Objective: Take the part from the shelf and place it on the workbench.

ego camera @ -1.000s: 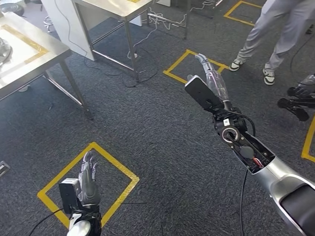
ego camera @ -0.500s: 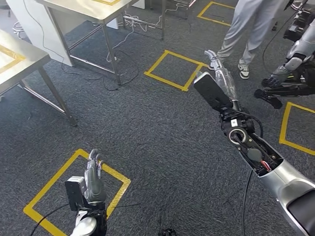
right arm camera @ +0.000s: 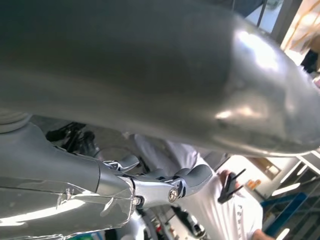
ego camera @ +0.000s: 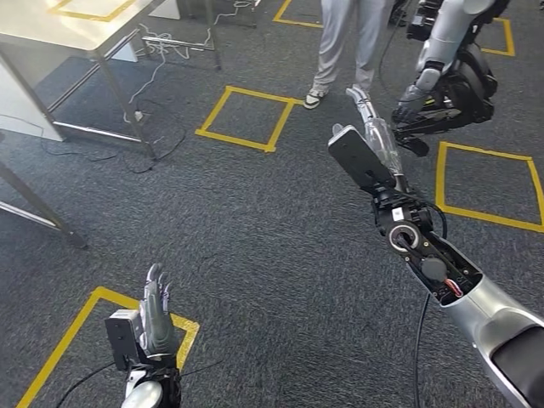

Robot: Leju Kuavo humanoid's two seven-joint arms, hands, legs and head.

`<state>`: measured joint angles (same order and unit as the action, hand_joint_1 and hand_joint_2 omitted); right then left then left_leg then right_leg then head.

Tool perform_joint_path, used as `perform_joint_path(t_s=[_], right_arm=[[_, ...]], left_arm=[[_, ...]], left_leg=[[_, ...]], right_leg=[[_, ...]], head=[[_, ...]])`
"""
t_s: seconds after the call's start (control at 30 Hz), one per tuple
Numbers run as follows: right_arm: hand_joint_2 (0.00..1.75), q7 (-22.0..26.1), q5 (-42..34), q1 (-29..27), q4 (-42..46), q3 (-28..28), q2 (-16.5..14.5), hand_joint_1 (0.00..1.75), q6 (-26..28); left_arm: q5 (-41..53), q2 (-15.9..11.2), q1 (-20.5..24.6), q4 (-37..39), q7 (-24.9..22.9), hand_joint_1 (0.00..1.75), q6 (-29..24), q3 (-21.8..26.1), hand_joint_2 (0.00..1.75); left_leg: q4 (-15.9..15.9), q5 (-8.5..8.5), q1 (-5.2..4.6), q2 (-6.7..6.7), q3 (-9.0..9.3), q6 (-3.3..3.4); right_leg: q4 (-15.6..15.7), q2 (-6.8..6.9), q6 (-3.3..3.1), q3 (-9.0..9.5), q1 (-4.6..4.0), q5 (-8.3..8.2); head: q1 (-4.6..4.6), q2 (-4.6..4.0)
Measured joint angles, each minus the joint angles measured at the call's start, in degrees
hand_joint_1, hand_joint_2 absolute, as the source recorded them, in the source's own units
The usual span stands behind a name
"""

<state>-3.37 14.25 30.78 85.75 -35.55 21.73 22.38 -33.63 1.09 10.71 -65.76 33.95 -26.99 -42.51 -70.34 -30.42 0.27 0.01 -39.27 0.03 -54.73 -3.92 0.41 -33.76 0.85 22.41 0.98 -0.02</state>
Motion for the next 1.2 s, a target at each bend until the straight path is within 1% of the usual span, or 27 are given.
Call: perform_joint_path(t_s=[0.03, 0.07, 0.13, 0.17, 0.23, 0.27, 0.3, 0.37, 0.4, 0.43, 0.47, 0.5, 0.57, 0.6, 0.67, 0.73, 0.8, 0.87, 0.9, 0.93, 0.97, 1.0, 1.03, 1.1, 1.13, 1.17, 1.2], right_arm=[[0.00, 0.00, 0.00, -0.09, 0.17, 0.09, 0.00, 0.00, 0.01], [0.00, 0.01, 0.01, -0.10, 0.33, 0.16, 0.00, 0.00, 0.01], [0.00, 0.03, 0.02, -0.15, 0.54, 0.29, 0.00, 0.00, 0.02], [0.00, 0.05, 0.04, -0.24, 0.59, 0.33, 0.01, 0.00, 0.02], [0.00, 0.19, 0.08, -0.57, 0.73, 0.50, 0.13, 0.00, 0.05], [0.00, 0.31, 0.09, -0.67, 0.85, 0.67, 0.26, 0.00, 0.07], [0.00, 0.41, 0.09, -0.66, 0.95, 0.84, 0.39, 0.00, 0.09], [0.00, 0.56, 0.06, -0.61, 1.05, 1.08, 0.54, 0.00, 0.15], [0.00, 0.60, 0.01, -0.71, 1.05, 1.12, 0.54, 0.00, 0.19], [0.00, 0.66, -0.08, -0.89, 1.05, 1.13, 0.55, 0.00, 0.23], [0.00, 0.73, -0.16, -1.04, 1.05, 1.13, 0.55, 0.00, 0.27], [0.00, 0.81, -0.23, -1.13, 1.05, 1.15, 0.56, 0.00, 0.32], [0.00, 0.95, -0.26, -1.13, 1.08, 1.24, 0.57, 0.00, 0.44], [0.00, 0.98, -0.27, -1.14, 1.12, 1.28, 0.57, 0.00, 0.49], [0.00, 0.99, -0.31, -1.16, 1.21, 1.32, 0.62, 0.00, 0.58], [0.00, 0.95, -0.36, -1.10, 1.34, 1.30, 0.70, 0.00, 0.63], [0.00, 0.80, -0.38, -0.84, 1.54, 1.27, 0.75, 0.00, 0.67], [0.00, 0.58, -0.48, -0.54, 1.66, 1.15, 0.75, 0.00, 0.71], [0.00, 0.50, -0.60, -0.47, 1.65, 1.02, 0.75, 0.00, 0.73], [0.00, 0.48, -0.76, -0.47, 1.64, 0.86, 0.75, 0.00, 0.75], [0.00, 0.48, -0.92, -0.47, 1.64, 0.70, 0.74, 0.00, 0.80], [0.00, 0.48, -1.10, -0.46, 1.63, 0.56, 0.74, 0.00, 0.87], [0.00, 0.50, -1.24, -0.41, 1.64, 0.44, 0.74, 0.00, 0.97], [0.00, 0.56, -1.42, -0.20, 1.65, 0.24, 0.74, 0.00, 1.16], [0.00, 0.60, -1.46, -0.08, 1.65, 0.14, 0.74, 0.00, 1.25], [0.00, 0.62, -1.49, 0.02, 1.64, 0.05, 0.74, 0.00, 1.31], [0.00, 0.64, -1.52, 0.09, 1.64, -0.03, 0.74, 0.00, 1.38]], left_arm=[[-0.01, -0.03, 0.04, 0.01, -0.01, 0.00, 0.00, 0.00, 0.00], [-0.01, -0.06, 0.09, 0.01, -0.01, 0.00, 0.00, 0.00, 0.00], [0.00, -0.08, 0.22, 0.01, 0.04, 0.00, 0.01, 0.00, 0.00], [0.01, -0.09, 0.27, 0.01, 0.09, 0.00, -0.02, 0.00, 0.00], [0.01, -0.05, 0.44, 0.01, 0.29, 0.00, -0.12, 0.00, 0.00], [0.02, 0.02, 0.54, -0.01, 0.42, 0.00, -0.17, 0.00, 0.00], [0.02, 0.09, 0.65, -0.03, 0.56, 0.00, -0.21, 0.00, 0.00], [0.03, 0.17, 0.72, -0.05, 0.71, 0.00, -0.29, 0.00, 0.00], [0.03, 0.16, 0.72, -0.05, 0.70, 0.00, -0.36, 0.00, 0.00], [0.02, 0.14, 0.69, -0.05, 0.65, 0.00, -0.44, 0.00, 0.00], [0.02, 0.13, 0.69, -0.05, 0.60, 0.00, -0.50, 0.00, 0.00], [0.01, 0.13, 0.72, -0.05, 0.56, 0.00, -0.54, 0.00, 0.00], [0.01, 0.15, 0.85, -0.05, 0.54, 0.00, -0.49, 0.00, 0.00], [-0.01, 0.16, 0.97, -0.04, 0.54, 0.00, -0.39, -0.01, 0.00], [-0.06, 0.21, 1.23, -0.03, 0.55, 0.00, -0.14, -0.02, 0.00], [-0.19, 0.25, 1.37, -0.01, 0.61, 0.00, -0.04, -0.02, 0.00], [-0.39, 0.27, 1.42, 0.00, 0.77, 0.00, -0.15, -0.02, 0.00], [-0.65, 0.23, 1.40, 0.00, 0.90, 0.00, -0.45, -0.02, 0.00], [-0.82, 0.19, 1.34, 0.01, 0.93, 0.00, -0.64, -0.02, 0.00], [-0.98, 0.11, 1.24, 0.01, 0.93, 0.00, -0.87, -0.02, 0.00], [-1.13, 0.03, 1.14, 0.01, 0.93, 0.00, -1.09, -0.02, 0.00], [-1.26, -0.03, 1.06, 0.01, 0.93, 0.00, -1.32, -0.02, 0.00], [-1.35, -0.08, 1.01, 0.01, 0.94, 0.00, -1.56, -0.02, 0.00], [-1.49, -0.15, 1.00, -0.03, 0.98, 0.00, -1.89, -0.02, 0.00], [-1.53, -0.20, 0.99, -0.05, 1.03, 0.00, -2.01, -0.02, 0.00], [-1.56, -0.24, 0.97, -0.08, 1.08, 0.00, -2.11, -0.02, 0.00], [-1.57, -0.27, 0.94, -0.09, 1.13, 0.00, -2.24, -0.02, 0.00]], left_leg=[[4.12, 2.36, -0.03, -0.76, 1.84, 0.40], [8.66, 4.39, -0.03, -2.25, 3.86, 0.90], [14.64, 6.52, -0.12, -4.34, 6.52, 1.42], [15.51, 6.55, -0.23, -4.58, 6.88, 1.52], [16.19, 6.78, -0.23, -3.21, 7.24, 1.64], [16.70, 6.98, -0.11, -2.50, 7.54, 1.84], [17.24, 7.22, 0.03, -1.75, 7.83, 2.01], [17.70, 7.39, 0.00, -0.31, 8.13, 2.22], [17.69, 7.36, -0.06, 0.45, 8.11, 2.25], [17.65, 7.30, -0.09, 1.21, 8.09, 2.22], [17.57, 7.21, -0.09, 1.96, 8.07, 2.14], [17.41, 7.06, -0.06, 2.68, 8.08, 1.99], [16.80, 6.53, -0.05, 3.92, 8.08, 1.50], [16.36, 6.21, -0.17, 4.42, 8.04, 1.20], [15.89, 5.83, -0.48, 5.29, 7.99, 0.66], [15.75, 5.55, -0.43, 6.10, 8.02, 0.17], [13.61, 3.88, -0.11, 4.60, 7.31, -0.38], [6.70, 0.21, 0.08, 1.65, 4.24, -0.66], [2.34, -1.56, 0.07, 0.81, 2.07, -0.63], [-1.09, -2.57, 0.06, 0.42, 0.24, -0.55], [-2.52, -2.48, 0.05, 0.27, -0.70, -0.37], [-1.45, -1.24, 0.03, 0.14, -0.44, -0.09], [1.91, 0.86, -0.01, -0.28, 0.98, 0.26], [10.55, 4.69, -0.07, -2.49, 4.86, 0.97], [13.46, 5.68, -0.12, -3.35, 6.16, 1.12], [14.88, 5.96, -0.24, -3.83, 6.76, 1.18], [15.16, 5.93, -0.38, -3.56, 6.87, 1.16]], right_leg=[[0.00, -0.76, 0.02, 0.05, 0.00, -0.03], [-0.03, -1.46, 0.12, 0.02, -0.03, -0.06], [-0.07, -2.83, 0.53, -0.25, 0.15, -0.21], [-0.01, -3.47, 0.89, -0.45, 0.32, -0.32], [0.25, -4.45, 1.67, -0.68, 0.63, -0.50], [-0.26, -3.67, 1.94, -0.98, 0.54, -0.05], [-1.99, -2.14, 2.15, -1.81, 0.41, 1.08], [-9.15, 1.76, 2.50, -5.08, 0.26, 4.89], [-13.31, 2.77, 2.74, -7.03, 0.35, 6.65], [-16.10, 3.23, 2.97, -8.31, 0.50, 7.49], [-16.77, 3.49, 3.17, -8.54, 0.65, 7.27], [-14.88, 3.79, 3.35, -7.44, 0.80, 5.95], [-6.62, 5.69, 3.58, -2.95, 0.90, 2.40], [-3.14, 6.53, 3.43, -1.12, 0.79, 1.22], [-0.66, 7.00, 2.71, 0.02, 0.47, 0.82], [-0.74, 5.61, 1.86, -0.18, 0.40, 0.61], [-0.64, 4.51, 1.19, -0.23, 0.50, 0.38], [-0.59, 3.48, 0.68, -0.35, 0.52, 0.20], [-0.59, 2.89, 0.51, -0.45, 0.44, 0.13], [-0.59, 2.21, 0.41, -0.54, 0.34, 0.07], [-0.59, 1.51, 0.36, -0.59, 0.23, 0.02], [-0.59, 0.78, 0.33, -0.60, 0.15, -0.02], [-0.59, 0.06, 0.35, -0.58, 0.12, -0.07], [-0.61, -1.29, 0.54, -0.66, 0.12, -0.21], [-0.62, -1.86, 0.76, -0.79, 0.18, -0.32], [-0.59, -2.40, 1.04, -0.95, 0.28, -0.43], [-0.46, -2.96, 1.41, -1.10, 0.38, -0.58]], head=[[-0.10, 0.00], [-0.15, 0.00], [-0.18, 0.00], [-0.18, 0.00], [-0.28, 0.00], [-0.18, 0.00], [0.12, 0.00], [0.86, 0.00], [1.14, 0.00], [1.36, 0.00], [1.56, 0.00], [1.80, 0.00], [2.28, 0.00], [2.44, 0.00], [2.37, 0.00], [1.90, 0.01], [1.45, 0.01], [0.78, 0.00], [0.41, 0.00], [0.11, 0.00], [-0.09, 0.00], [-0.18, 0.00], [-0.22, 0.00], [-0.28, 0.00], [-0.29, 0.00], [-0.30, 0.00], [-0.29, 0.01]])
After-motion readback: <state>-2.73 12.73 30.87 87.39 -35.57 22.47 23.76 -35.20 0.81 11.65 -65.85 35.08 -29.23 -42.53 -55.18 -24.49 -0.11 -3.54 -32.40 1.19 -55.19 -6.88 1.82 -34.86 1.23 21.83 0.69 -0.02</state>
